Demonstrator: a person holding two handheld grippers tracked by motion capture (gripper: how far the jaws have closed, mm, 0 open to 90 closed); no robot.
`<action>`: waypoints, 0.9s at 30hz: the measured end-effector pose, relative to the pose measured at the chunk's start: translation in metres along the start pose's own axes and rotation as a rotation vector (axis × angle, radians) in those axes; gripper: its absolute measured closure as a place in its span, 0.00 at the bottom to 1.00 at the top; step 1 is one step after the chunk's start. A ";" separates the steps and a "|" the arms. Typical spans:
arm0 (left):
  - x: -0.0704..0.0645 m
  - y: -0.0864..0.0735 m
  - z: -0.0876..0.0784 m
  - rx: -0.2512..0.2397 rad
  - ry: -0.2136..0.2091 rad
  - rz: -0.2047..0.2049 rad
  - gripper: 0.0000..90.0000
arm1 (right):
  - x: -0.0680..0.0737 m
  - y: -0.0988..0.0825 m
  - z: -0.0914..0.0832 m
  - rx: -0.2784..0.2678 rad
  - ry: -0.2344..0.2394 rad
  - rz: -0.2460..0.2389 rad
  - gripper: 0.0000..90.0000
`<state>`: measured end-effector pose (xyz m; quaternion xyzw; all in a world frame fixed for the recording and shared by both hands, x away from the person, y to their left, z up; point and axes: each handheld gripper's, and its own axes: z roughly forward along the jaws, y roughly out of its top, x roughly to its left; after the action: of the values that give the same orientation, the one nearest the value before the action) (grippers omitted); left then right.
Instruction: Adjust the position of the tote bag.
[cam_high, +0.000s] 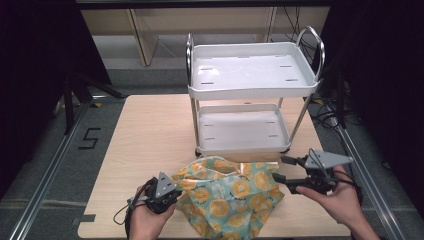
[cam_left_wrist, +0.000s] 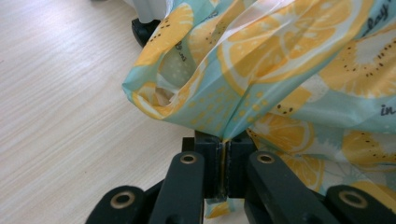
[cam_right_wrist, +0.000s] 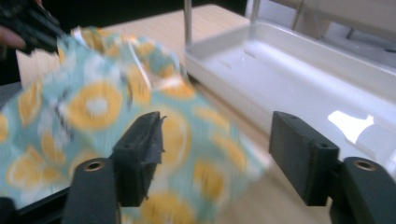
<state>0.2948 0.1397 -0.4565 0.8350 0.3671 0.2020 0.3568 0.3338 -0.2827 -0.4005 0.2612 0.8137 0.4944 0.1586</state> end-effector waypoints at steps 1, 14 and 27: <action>0.000 0.001 0.000 0.005 0.000 0.010 0.96 | -0.005 0.008 0.004 0.018 0.036 -0.021 0.36; -0.001 -0.002 -0.002 -0.005 -0.024 0.025 0.96 | -0.004 -0.008 0.061 0.359 0.271 -0.124 0.73; -0.015 -0.026 -0.010 0.038 -0.095 0.066 0.95 | 0.037 -0.054 0.041 0.378 0.340 -0.204 1.00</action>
<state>0.2666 0.1455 -0.4701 0.8620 0.3257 0.1666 0.3510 0.3101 -0.2522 -0.4674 0.1159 0.9287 0.3519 0.0171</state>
